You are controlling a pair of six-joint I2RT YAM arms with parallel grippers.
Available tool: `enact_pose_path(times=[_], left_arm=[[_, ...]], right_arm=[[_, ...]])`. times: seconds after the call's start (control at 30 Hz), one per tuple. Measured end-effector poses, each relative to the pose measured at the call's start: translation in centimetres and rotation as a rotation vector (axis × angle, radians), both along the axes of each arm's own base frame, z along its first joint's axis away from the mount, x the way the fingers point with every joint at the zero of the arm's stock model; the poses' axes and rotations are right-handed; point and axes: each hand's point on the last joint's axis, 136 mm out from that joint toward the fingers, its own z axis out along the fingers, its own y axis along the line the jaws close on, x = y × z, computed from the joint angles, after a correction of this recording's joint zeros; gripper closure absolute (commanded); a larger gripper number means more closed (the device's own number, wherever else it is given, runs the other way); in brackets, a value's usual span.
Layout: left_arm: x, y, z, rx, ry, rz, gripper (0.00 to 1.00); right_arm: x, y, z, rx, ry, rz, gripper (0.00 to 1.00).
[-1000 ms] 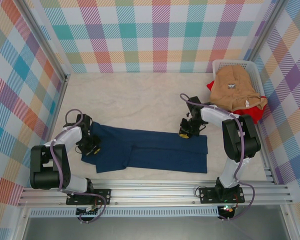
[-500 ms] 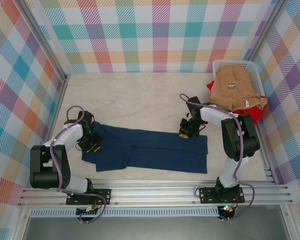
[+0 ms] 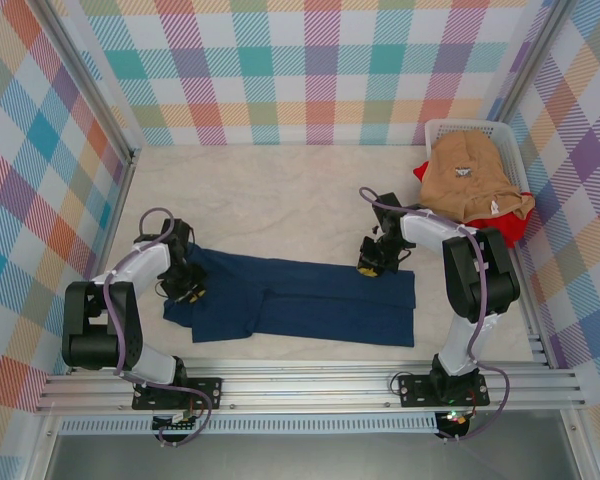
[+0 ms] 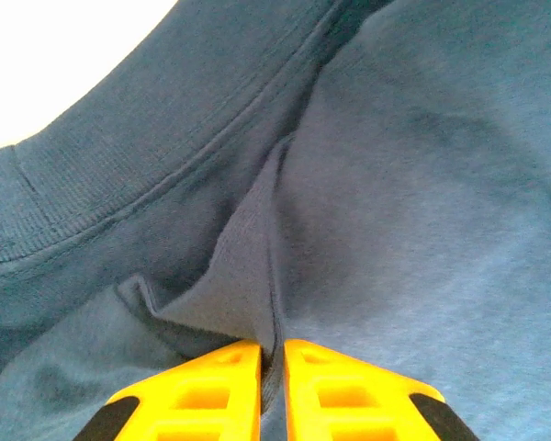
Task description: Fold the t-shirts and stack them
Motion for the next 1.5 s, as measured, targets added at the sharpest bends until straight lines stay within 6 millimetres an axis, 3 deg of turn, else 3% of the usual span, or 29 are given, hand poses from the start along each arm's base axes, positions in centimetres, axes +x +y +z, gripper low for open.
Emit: enact_pose_path(times=[0.27,0.6,0.7,1.0,1.5], left_arm=[[0.0,-0.3,0.1,0.001,0.008,-0.01,0.9],[-0.7,-0.4,0.3,0.048,0.051,-0.053,0.67],[-1.3,-0.1,0.5,0.089,0.069,-0.084,0.65],[-3.5,0.5,0.0,0.125,0.07,-0.115,0.71],[-2.5,0.1,-0.4,0.1,0.02,-0.127,0.92]], right_arm=[[0.2,0.1,-0.3,-0.002,0.006,0.0,0.88],[0.2,0.1,-0.3,-0.002,0.006,0.0,0.88],[0.2,0.1,-0.3,-0.001,0.005,0.0,0.88],[0.2,0.2,-0.2,0.006,0.006,0.001,0.88],[0.2,0.2,-0.2,0.006,0.006,0.001,0.88]])
